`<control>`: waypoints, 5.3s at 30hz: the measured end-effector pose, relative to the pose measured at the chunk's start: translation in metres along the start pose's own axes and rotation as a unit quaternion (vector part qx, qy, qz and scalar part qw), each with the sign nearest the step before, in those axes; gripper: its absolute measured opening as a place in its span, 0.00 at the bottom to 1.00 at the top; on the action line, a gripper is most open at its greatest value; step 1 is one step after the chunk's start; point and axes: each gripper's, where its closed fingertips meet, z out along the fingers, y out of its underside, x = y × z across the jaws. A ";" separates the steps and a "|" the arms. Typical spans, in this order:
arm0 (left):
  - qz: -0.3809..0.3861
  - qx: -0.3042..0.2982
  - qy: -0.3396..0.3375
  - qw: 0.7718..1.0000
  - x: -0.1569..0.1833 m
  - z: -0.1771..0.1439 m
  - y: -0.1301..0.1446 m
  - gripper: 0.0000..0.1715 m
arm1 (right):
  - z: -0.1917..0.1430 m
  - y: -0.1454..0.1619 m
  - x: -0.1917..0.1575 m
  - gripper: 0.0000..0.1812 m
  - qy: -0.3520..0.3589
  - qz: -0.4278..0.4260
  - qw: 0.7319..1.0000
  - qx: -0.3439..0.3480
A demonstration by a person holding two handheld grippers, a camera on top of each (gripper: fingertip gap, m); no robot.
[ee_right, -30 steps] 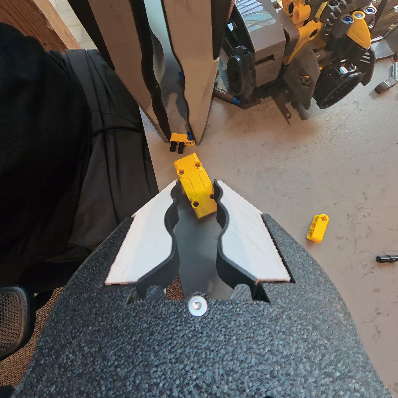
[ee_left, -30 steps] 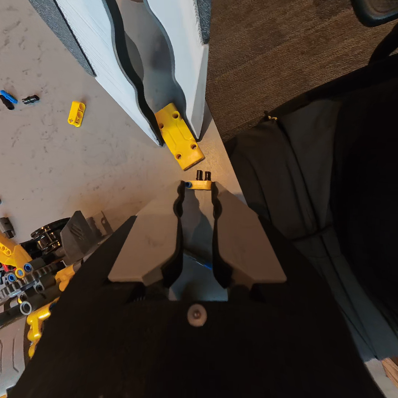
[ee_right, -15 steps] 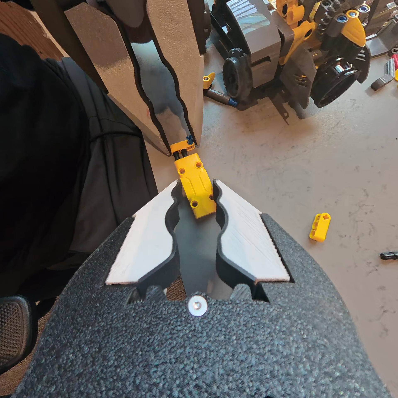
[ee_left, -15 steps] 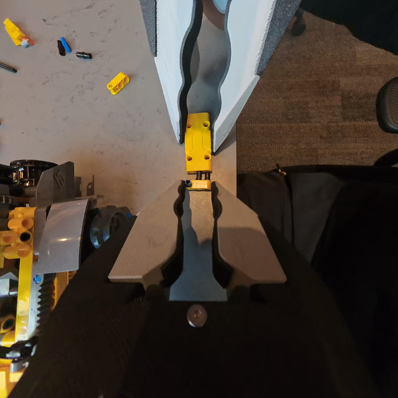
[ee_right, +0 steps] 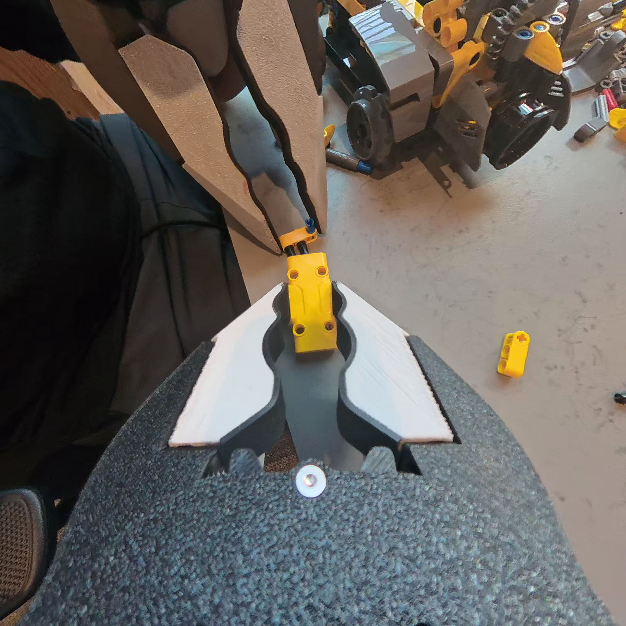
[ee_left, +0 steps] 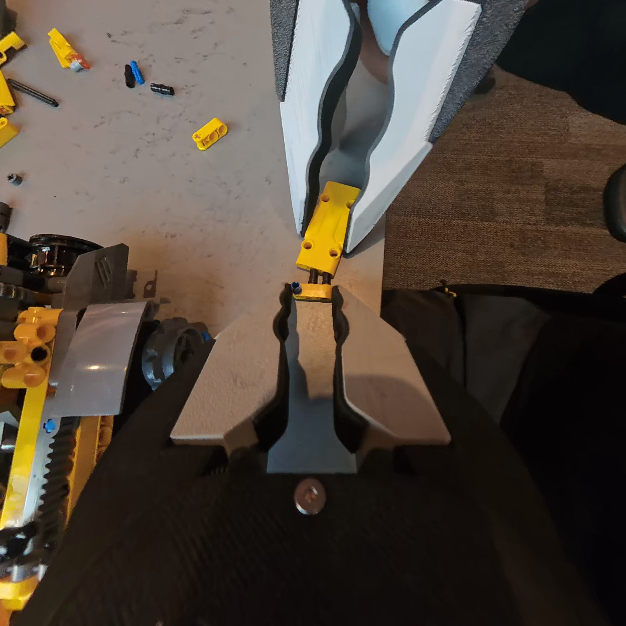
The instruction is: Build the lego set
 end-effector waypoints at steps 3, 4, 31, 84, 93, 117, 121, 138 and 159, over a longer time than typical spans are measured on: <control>0.008 -0.009 0.000 1.000 -0.001 0.000 0.000 0.12 | 0.001 -0.001 0.001 0.14 0.012 -0.008 1.000 -0.005; 0.010 -0.010 0.000 1.000 -0.001 0.000 0.000 0.12 | 0.001 -0.001 0.001 0.14 0.016 -0.011 1.000 -0.005; 0.083 0.006 0.067 0.994 0.006 -0.003 0.002 0.12 | 0.003 -0.002 -0.005 0.14 -0.029 -0.089 0.995 -0.039; 0.103 0.019 0.039 0.994 0.003 -0.006 0.004 0.12 | 0.005 -0.004 -0.002 0.14 -0.032 -0.117 0.990 -0.066; 0.093 0.020 0.034 0.995 -0.002 -0.006 0.004 0.12 | 0.004 -0.005 0.001 0.14 -0.024 -0.110 0.992 -0.062; 0.061 0.026 0.014 0.998 -0.002 -0.004 0.002 0.12 | 0.006 -0.005 0.001 0.14 0.002 -0.083 0.996 -0.031; 0.039 0.023 0.008 0.999 -0.003 -0.003 0.002 0.12 | 0.005 -0.005 0.001 0.14 0.018 -0.079 0.996 -0.027; 0.059 0.025 0.015 0.998 -0.002 -0.002 0.001 0.12 | 0.004 -0.006 0.001 0.14 0.065 -0.094 0.993 -0.039; 0.105 0.033 0.060 0.992 0.002 -0.005 0.004 0.12 | 0.009 -0.006 -0.003 0.13 -0.090 -0.117 0.987 -0.060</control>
